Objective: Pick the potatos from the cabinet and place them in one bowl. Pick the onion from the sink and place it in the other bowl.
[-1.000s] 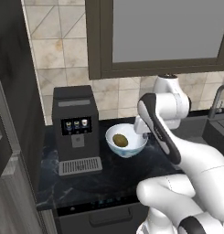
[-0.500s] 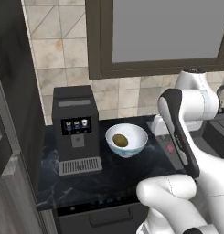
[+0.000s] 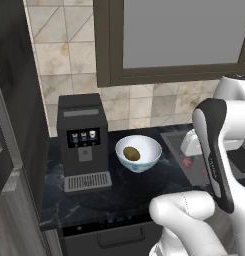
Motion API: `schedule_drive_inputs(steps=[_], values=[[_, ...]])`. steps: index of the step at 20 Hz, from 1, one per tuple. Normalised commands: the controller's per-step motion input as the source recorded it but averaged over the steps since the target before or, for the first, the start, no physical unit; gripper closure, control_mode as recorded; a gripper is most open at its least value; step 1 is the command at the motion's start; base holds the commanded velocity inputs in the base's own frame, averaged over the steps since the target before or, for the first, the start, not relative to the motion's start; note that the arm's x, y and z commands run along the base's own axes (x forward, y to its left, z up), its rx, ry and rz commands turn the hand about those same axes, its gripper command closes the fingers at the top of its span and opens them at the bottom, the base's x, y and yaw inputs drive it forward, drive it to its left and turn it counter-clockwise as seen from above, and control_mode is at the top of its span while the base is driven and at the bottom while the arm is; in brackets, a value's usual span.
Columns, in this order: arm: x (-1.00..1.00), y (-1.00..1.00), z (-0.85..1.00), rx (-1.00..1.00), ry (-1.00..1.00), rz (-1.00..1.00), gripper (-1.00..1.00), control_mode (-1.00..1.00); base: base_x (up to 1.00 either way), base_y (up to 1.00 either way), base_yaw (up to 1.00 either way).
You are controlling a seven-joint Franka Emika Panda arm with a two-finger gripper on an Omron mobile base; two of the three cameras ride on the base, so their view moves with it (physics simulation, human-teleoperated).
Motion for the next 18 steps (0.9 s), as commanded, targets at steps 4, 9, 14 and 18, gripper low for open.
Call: schedule_drive_inputs(steps=[4, 9, 14, 18], values=[[-0.23, 0.00, 0.00, 0.00, 0.00, 0.00, -1.00, -1.00, 0.00, 0.00, 0.00], [-0.01, 0.01, 0.02, 0.00, 0.00, 0.00, -1.00, 1.00, -0.34, 0.00, 0.00], [0.00, 0.00, 0.00, 0.00, 0.00, 0.00, -1.00, 1.00, -1.00, -0.08, 0.00], [0.00, 0.00, 0.00, 0.00, 0.00, 0.00, -1.00, 1.00, -1.00, -0.05, 0.00]])
